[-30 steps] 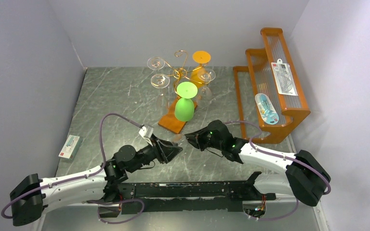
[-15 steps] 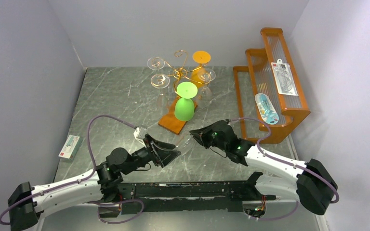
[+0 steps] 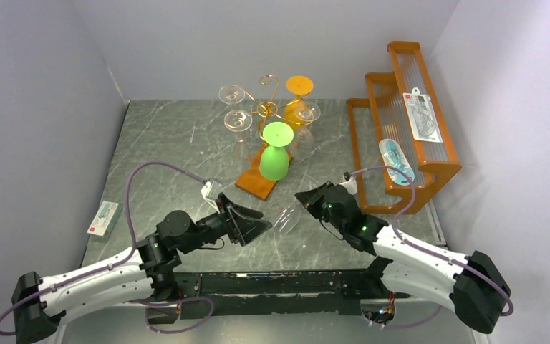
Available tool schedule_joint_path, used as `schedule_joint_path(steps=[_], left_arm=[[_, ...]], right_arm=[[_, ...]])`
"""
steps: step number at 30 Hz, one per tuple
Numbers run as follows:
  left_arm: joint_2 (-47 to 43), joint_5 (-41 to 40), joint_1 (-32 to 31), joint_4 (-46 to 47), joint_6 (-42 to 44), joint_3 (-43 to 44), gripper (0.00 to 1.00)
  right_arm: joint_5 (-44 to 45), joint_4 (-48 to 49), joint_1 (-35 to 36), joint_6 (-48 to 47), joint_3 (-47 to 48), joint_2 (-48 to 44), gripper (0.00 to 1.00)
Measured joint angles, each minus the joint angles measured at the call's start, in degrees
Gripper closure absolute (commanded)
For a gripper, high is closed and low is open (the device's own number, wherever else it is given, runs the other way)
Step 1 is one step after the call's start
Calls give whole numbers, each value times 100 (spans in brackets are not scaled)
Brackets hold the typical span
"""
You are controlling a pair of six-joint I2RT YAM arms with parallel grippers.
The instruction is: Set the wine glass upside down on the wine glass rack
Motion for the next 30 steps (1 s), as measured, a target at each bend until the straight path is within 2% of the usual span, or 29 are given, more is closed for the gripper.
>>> schedule_joint_path(steps=[7, 14, 19, 21, 30], left_arm=[[470, -293, 0, -236, -173, 417, 25], [710, -299, 0, 83, -374, 503, 22], [778, -284, 0, 297, -514, 682, 16], [809, -280, 0, 365, -603, 787, 4], [938, -284, 0, 555, -1185, 1121, 4]], right_arm=[[15, 1180, 0, -1893, -614, -695, 100], [-365, 3412, 0, -3611, -2037, -1611, 100], [-929, 3856, 0, -4712, -2048, -1937, 100], [-1272, 3923, -2, -5121, -1945, -2070, 100], [-2365, 3827, -2, -6131, -1495, -2446, 100]])
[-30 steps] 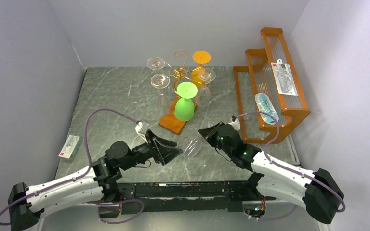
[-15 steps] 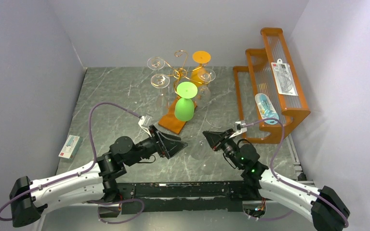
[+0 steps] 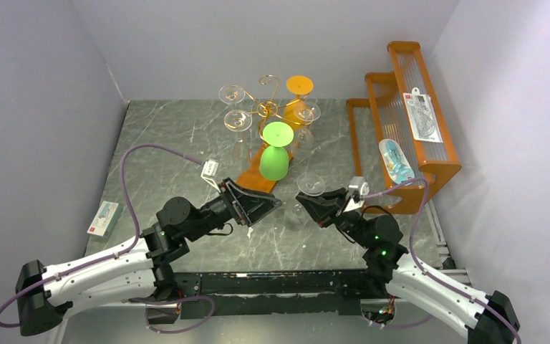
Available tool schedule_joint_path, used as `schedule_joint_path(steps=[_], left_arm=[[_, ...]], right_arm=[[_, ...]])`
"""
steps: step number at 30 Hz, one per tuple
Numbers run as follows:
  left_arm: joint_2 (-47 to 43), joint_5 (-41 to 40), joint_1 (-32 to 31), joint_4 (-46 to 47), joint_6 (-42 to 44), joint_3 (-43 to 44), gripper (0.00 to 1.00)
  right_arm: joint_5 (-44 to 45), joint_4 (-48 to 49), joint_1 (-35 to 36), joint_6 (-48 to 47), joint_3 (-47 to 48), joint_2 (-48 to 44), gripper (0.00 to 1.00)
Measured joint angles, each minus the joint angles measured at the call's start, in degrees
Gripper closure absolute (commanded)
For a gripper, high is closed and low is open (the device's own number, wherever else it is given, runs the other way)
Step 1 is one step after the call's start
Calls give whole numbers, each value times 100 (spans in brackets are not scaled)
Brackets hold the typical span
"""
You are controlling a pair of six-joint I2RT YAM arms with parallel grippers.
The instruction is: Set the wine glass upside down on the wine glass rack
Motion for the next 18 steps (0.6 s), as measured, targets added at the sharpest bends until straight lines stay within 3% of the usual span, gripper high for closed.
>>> schedule_joint_path(steps=[6, 10, 18], left_arm=[[326, 31, 33, 260, -627, 26, 4], [586, 46, 55, -293, -1051, 463, 5], [645, 46, 66, -960, -1447, 925, 18]], right_arm=[[-710, -586, 0, -459, 407, 57, 100], [-1064, -975, 0, -752, 739, 85, 100], [-1447, -1276, 0, -885, 745, 142, 100]])
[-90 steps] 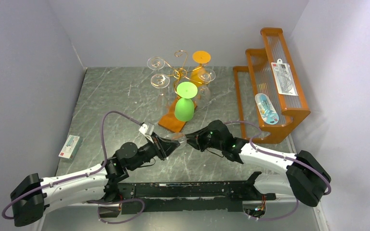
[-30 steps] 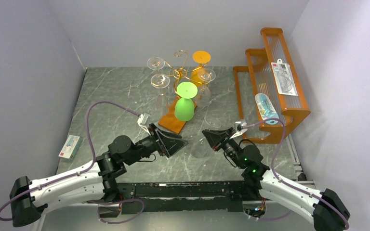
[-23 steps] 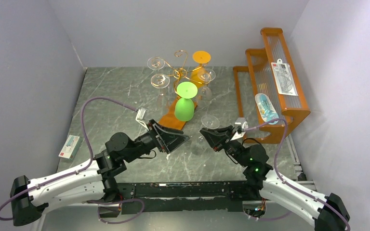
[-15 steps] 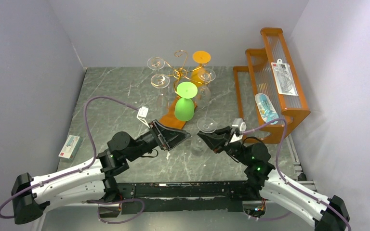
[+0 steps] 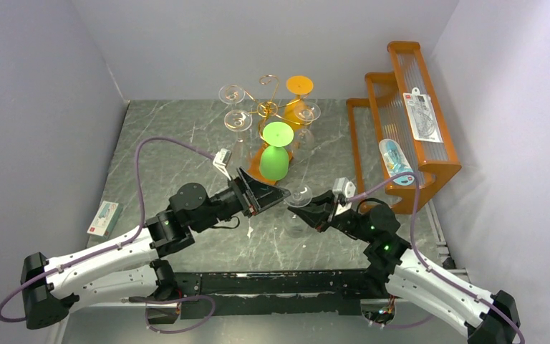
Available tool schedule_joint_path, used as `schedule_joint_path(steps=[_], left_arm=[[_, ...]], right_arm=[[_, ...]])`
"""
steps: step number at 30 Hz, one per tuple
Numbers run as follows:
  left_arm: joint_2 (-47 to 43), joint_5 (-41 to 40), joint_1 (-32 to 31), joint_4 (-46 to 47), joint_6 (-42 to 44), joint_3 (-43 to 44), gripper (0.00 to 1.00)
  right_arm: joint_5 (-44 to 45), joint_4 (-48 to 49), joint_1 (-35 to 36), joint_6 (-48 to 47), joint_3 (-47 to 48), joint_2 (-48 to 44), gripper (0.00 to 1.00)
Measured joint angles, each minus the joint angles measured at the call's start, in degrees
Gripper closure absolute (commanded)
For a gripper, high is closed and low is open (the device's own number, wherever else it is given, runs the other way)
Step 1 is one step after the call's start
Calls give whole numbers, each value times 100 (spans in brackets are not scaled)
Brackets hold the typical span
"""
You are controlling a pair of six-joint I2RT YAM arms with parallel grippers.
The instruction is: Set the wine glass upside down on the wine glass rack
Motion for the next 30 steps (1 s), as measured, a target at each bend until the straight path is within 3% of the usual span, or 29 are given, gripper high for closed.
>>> schedule_joint_path(steps=[5, 10, 24, 30], left_arm=[[15, -96, 11, -621, -321, 22, 33], [68, -101, 70, -774, -610, 22, 57], [501, 546, 503, 175, -1523, -498, 70], [610, 772, 529, 708, -1759, -669, 95]], right_arm=[[-203, -120, 0, -59, 26, 79, 100], [-369, -111, 4, -92, 79, 247, 100], [-579, -2, 15, -63, 72, 448, 100], [-601, 13, 31, 4, 72, 507, 100]])
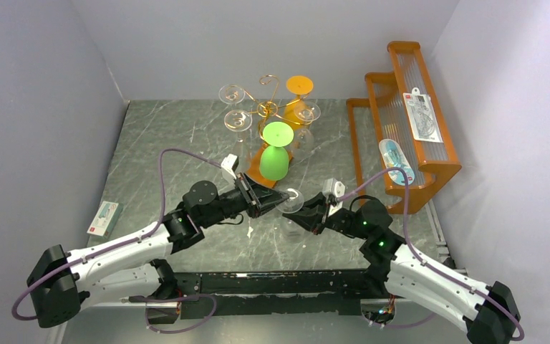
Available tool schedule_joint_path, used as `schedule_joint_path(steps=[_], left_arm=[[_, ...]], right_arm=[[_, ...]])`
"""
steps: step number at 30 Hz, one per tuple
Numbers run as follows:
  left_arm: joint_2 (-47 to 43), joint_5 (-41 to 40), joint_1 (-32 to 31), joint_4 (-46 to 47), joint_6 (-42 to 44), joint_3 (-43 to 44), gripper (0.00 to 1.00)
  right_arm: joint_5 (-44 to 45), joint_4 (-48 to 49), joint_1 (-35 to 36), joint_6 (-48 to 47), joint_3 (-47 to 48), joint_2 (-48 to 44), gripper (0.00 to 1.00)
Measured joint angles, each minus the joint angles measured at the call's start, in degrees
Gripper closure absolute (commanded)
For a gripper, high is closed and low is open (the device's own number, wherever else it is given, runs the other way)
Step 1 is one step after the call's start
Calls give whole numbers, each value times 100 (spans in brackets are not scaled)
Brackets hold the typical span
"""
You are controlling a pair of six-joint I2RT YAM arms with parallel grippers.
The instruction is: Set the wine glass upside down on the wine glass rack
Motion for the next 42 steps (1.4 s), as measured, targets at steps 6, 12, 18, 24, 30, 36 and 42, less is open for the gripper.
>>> schedule_joint_path(steps=[6, 12, 18, 24, 30, 36, 42], left_arm=[[-7, 0, 81, 4, 94, -50, 95], [-319, -136, 372, -1123, 800, 55, 95], [-824, -573, 979, -2741, 1399, 417, 95], [-1128, -1272, 1408, -4197, 1937, 914, 95], [-1110, -1679, 2306, -4994, 2629, 1429, 95], [-610, -1392, 3464, -5090, 3270, 1965, 95], [-92, -529, 4747, -4771, 3515, 2256, 95]], right_arm=[[105, -76, 2, 61, 7, 90, 70], [245, -254, 11, 505, 251, 238, 46], [391, -282, 11, 647, 317, 120, 45], [579, -372, 11, 660, 332, -66, 46], [734, -605, 11, 684, 459, -101, 46], [824, -629, 11, 811, 487, -203, 45], [846, -557, 11, 1034, 487, -260, 46]])
